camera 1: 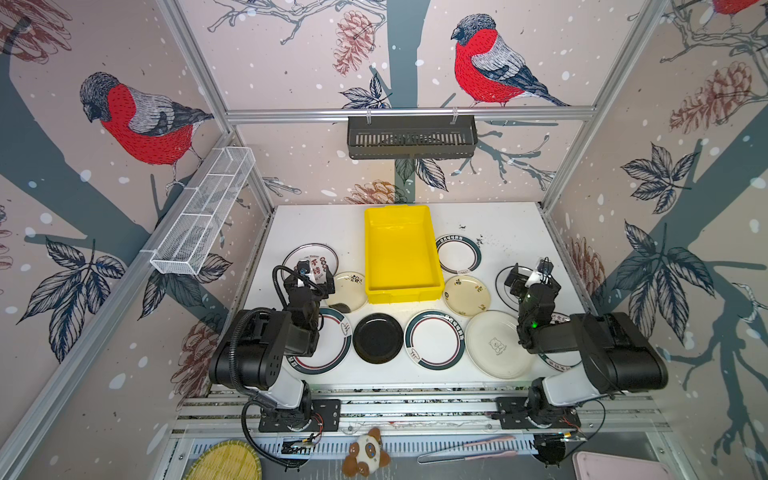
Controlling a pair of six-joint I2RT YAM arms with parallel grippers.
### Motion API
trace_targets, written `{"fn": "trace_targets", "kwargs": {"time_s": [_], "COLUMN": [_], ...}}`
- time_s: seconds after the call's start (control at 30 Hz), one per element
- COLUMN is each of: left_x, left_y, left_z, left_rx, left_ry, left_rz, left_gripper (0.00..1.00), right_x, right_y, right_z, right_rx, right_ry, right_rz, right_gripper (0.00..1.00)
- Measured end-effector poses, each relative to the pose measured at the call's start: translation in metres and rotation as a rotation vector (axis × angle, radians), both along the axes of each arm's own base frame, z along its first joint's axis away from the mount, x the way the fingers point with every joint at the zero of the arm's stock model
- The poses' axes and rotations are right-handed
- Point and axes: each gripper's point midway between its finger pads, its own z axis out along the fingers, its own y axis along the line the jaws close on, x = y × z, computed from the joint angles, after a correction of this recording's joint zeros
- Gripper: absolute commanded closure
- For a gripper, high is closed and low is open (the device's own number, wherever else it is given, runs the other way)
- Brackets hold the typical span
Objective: Place the plates into the plastic bin on the countertop
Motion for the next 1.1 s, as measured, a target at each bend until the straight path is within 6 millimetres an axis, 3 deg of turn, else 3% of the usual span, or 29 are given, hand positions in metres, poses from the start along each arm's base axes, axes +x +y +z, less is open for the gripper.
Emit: {"fn": "trace_targets", "kwargs": {"time_s": [0.6, 0.73, 0.87, 1.0, 1.1], "left_x": [-0.002, -0.006, -0.013, -0.020, -0.022], "left_y": [0.007, 0.011, -0.003, -0.014, -0.020], "left_z": [0.007, 0.032, 0.050, 0.083, 0.111], "left_rx": [-0.007, -0.009, 0.016, 0.001, -0.068], "left_ry": [-0.014, -0.074, -0.108, -0.159, -0.186], "left_rz": [0.035, 0.072, 0.077, 0.108, 0.112], "left_gripper": [0.02, 0.02, 0.02, 0.02, 0.02], "right_x": [-0.004, -0.001, -0.003, 0.001, -0.005], "right_y": [0.006, 0.024, 0.047, 0.059, 0.072], "right_z": [0.008, 0.043, 0.071, 0.114, 0.115], "right_rx": [-0.011, -0.053, -0.065, 0.069, 0.163], "right_ry": [-0.013, -0.074, -0.101, -0.142, -0.093], "right_rz": [0.002, 0.015, 0.050, 0.096, 0.175], "right_gripper": [0.01, 0.01, 0.01, 0.01, 0.01]}}
